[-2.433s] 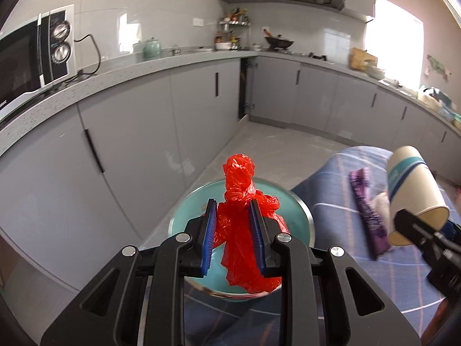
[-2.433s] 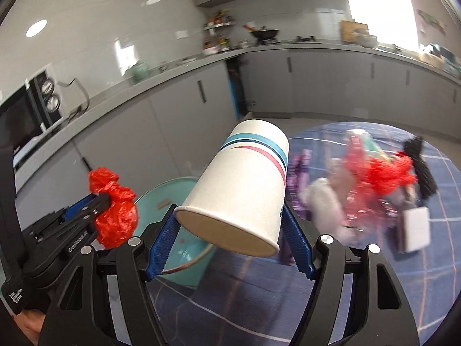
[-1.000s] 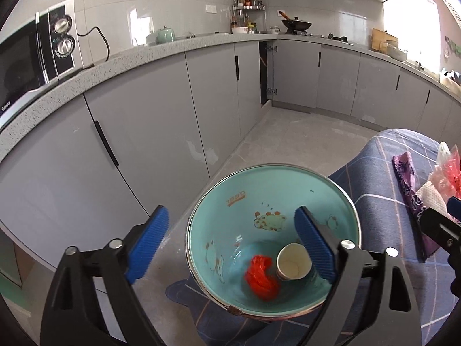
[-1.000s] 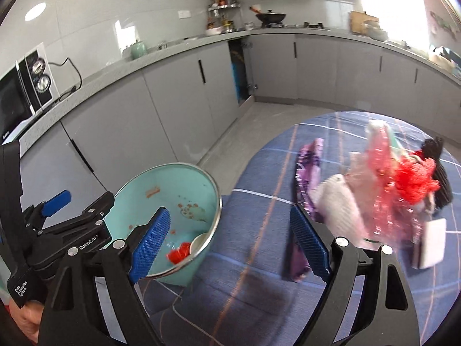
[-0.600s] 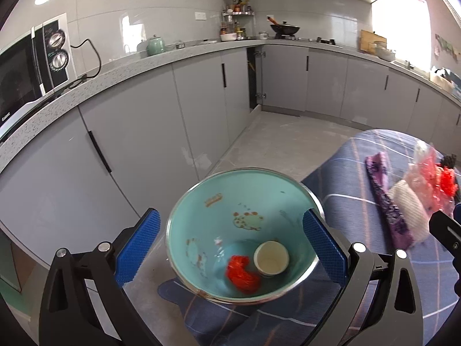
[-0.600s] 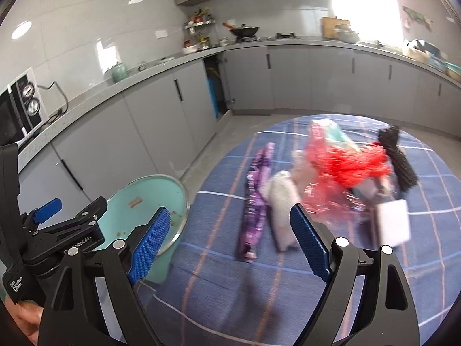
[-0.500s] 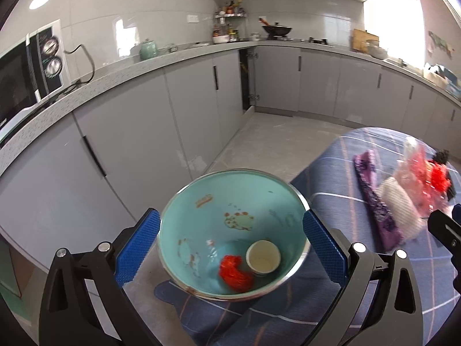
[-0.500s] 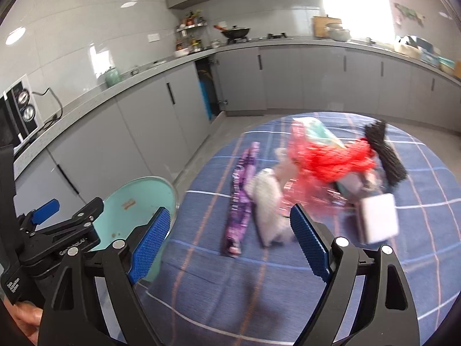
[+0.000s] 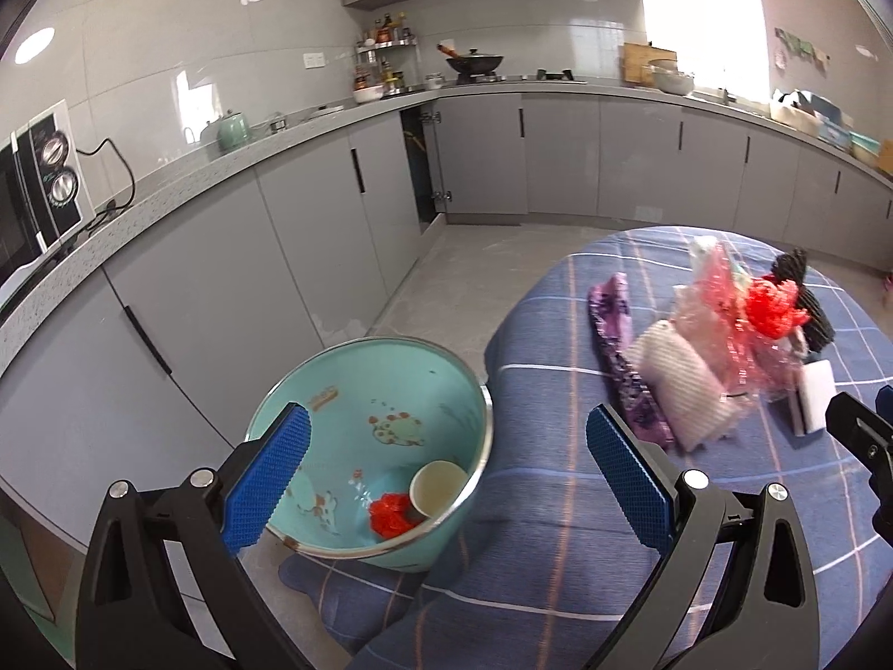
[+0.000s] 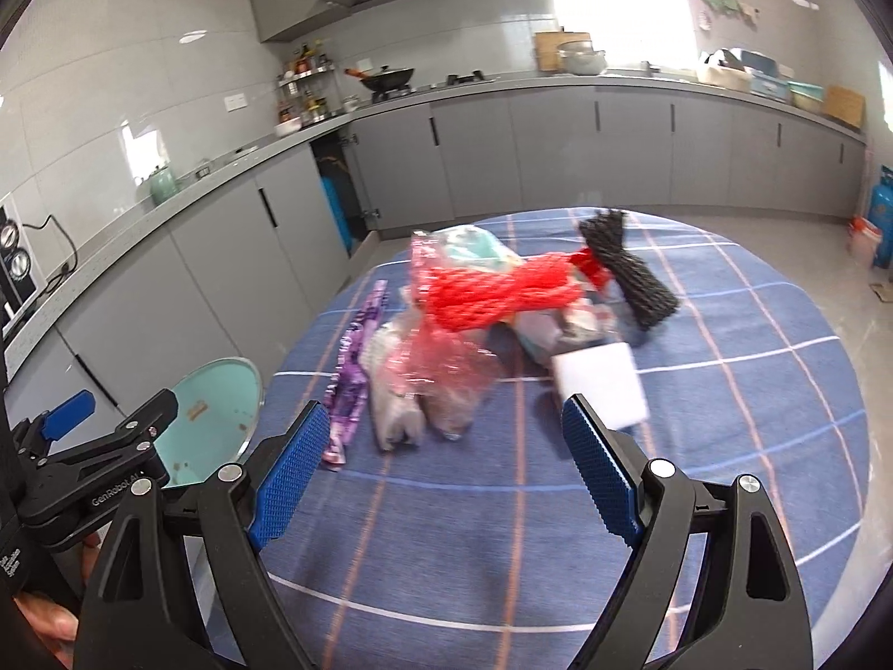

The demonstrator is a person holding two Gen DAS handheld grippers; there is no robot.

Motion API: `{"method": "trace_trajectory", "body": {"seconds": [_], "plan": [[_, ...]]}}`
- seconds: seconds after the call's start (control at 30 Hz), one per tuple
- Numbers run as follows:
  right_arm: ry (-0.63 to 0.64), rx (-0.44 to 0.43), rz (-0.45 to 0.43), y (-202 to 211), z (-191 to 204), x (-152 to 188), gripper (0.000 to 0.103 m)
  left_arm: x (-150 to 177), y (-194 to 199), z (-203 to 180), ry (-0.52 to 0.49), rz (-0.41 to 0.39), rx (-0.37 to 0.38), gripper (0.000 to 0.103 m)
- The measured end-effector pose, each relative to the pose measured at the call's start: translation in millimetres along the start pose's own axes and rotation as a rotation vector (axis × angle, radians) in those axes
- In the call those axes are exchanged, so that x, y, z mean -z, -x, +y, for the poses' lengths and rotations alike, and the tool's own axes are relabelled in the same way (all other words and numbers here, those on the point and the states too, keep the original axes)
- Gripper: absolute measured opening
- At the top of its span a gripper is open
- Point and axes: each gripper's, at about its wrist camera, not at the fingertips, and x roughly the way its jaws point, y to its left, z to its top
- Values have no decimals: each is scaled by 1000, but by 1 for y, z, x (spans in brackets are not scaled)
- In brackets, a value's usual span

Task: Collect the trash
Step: 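Grasp the purple wrapper with the left gripper while the right gripper grasps the white sponge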

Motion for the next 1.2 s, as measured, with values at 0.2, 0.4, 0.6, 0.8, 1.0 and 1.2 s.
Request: {"method": "trace_trajectory", "body": {"seconds": [0.2,0.4,0.6,0.8,1.0,1.2], "plan": [[-35,51,-2,6,-28,3,84,1,2,-23,-29,2,31,98],[-88,143,21,-1,-66,10,84,11,-5,-46,-50,30,117,98],[-108,190,57,-23,-86,8,84,16,-27,-53,-6,83,191,97],[-101,195,103,-50,-88,2,84,6,-50,-52,8,97,153,97],[-75,210,156,-75,-84,-1,83,-7,-80,-61,2,136,131,90],[-69,205,202,-92,-84,0,70,-11,-102,-76,-5,169,151,84]]}}
